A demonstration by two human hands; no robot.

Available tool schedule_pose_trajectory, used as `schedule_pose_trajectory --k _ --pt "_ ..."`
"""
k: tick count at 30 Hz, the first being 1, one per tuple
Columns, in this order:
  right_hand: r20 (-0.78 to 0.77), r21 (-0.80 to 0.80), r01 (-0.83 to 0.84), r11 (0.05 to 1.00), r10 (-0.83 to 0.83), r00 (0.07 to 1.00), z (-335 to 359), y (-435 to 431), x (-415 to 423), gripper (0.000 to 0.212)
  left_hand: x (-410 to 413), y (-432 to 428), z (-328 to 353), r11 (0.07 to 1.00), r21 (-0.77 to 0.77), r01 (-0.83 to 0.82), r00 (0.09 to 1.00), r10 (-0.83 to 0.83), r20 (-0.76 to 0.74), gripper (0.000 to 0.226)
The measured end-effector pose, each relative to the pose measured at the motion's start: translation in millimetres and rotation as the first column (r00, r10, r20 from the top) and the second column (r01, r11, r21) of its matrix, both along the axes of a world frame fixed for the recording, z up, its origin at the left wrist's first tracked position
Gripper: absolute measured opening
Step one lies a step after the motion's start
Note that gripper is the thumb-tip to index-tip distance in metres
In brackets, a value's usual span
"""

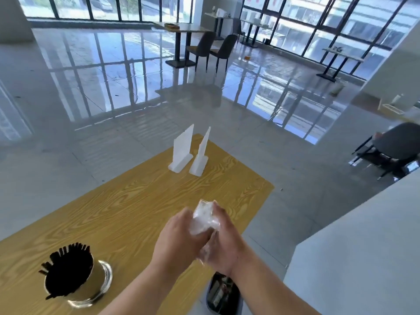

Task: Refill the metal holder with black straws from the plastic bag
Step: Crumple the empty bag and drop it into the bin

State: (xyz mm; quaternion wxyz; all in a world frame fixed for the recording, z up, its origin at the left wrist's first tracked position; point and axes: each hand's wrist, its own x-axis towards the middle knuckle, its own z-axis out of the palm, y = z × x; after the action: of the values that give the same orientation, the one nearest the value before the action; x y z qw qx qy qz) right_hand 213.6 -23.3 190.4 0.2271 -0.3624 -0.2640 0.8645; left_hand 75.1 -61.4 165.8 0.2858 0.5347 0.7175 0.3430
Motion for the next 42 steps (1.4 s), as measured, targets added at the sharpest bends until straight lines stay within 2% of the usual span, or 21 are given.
schedule_pose_trajectory --k 1,3,4,8,13,15,18,20,22,26,28,30,32,36,39,42 --pt "0.014 0.000 0.042 0.999 -0.042 0.999 0.4 3.8 8.6 0.080 7.9 3.9 -3.7 0.999 0.003 0.037 0.997 -0.037 -0.070 0.038" --pt "0.051 0.043 0.084 0.996 -0.086 0.995 -0.8 11.4 26.5 0.069 23.6 14.8 -10.6 0.993 -0.031 0.110 0.981 -0.113 -0.155 0.066" --pt "0.082 0.065 0.114 0.991 -0.119 0.989 -3.3 15.3 37.1 0.063 32.2 20.6 -13.9 0.988 -0.056 0.143 0.975 -0.151 -0.162 0.073" --pt "0.333 0.139 0.244 0.960 -0.277 0.901 -27.6 31.7 81.8 0.040 69.8 45.0 -39.7 0.931 -0.179 0.318 0.920 -0.349 -0.179 0.068" --pt "0.548 0.289 0.223 0.931 -0.352 0.759 -74.8 47.6 131.1 0.031 111.6 68.6 -83.2 0.849 -0.302 0.433 0.853 -0.495 -0.167 0.078" --pt "0.624 0.308 0.216 0.926 -0.368 0.689 -97.4 51.9 150.0 0.031 118.9 76.6 -104.9 0.829 -0.353 0.433 0.842 -0.512 -0.171 0.085" --pt "0.689 0.257 0.217 0.942 -0.336 0.642 -139.0 56.1 175.1 0.025 113.4 87.9 -147.3 0.815 -0.465 0.347 0.803 -0.514 -0.301 0.085" --pt "0.759 0.240 0.177 0.954 -0.298 0.579 -169.8 58.4 188.5 0.026 104.3 94.8 -178.6 0.786 -0.550 0.281 0.780 -0.521 -0.346 0.089" --pt "0.785 0.220 0.141 0.965 -0.261 0.562 -197.7 58.6 196.0 0.024 98.2 101.8 -208.9 0.772 -0.586 0.246 0.772 -0.522 -0.364 0.092" --pt "0.833 0.159 0.103 0.982 -0.189 0.519 -255.7 60.9 200.8 0.021 103.4 122.1 -250.3 0.847 -0.487 0.212 0.754 -0.459 -0.470 0.081" --pt "0.813 0.122 0.135 0.983 -0.177 0.555 -281.7 62.4 200.1 0.016 109.0 135.8 -261.1 0.878 -0.437 0.195 0.738 -0.425 -0.524 0.081" --pt "0.769 0.068 0.187 0.980 -0.171 0.616 -309.4 66.1 200.9 0.030 113.1 148.9 -268.6 0.892 -0.404 0.201 0.706 -0.418 -0.572 0.087" --pt "0.768 0.005 0.190 0.982 -0.125 0.628 -342.1 70.4 201.8 0.037 115.1 157.0 -273.5 0.891 -0.386 0.241 0.668 -0.440 -0.600 0.090" --pt "0.886 -0.035 0.063 0.997 0.002 0.464 -404.1 80.2 199.1 0.035 113.4 160.2 -278.4 0.891 -0.361 0.275 0.643 -0.450 -0.619 0.090" --pt "0.896 -0.061 0.049 0.997 0.033 0.443 -437.7 89.6 191.7 0.026 113.1 160.5 -279.4 0.896 -0.348 0.277 0.640 -0.442 -0.628 0.090" --pt "0.920 -0.090 -0.063 0.994 0.107 0.377 -468.4 95.3 187.1 0.010 112.3 160.0 -278.9 0.898 -0.342 0.278 0.640 -0.439 -0.631 0.091"
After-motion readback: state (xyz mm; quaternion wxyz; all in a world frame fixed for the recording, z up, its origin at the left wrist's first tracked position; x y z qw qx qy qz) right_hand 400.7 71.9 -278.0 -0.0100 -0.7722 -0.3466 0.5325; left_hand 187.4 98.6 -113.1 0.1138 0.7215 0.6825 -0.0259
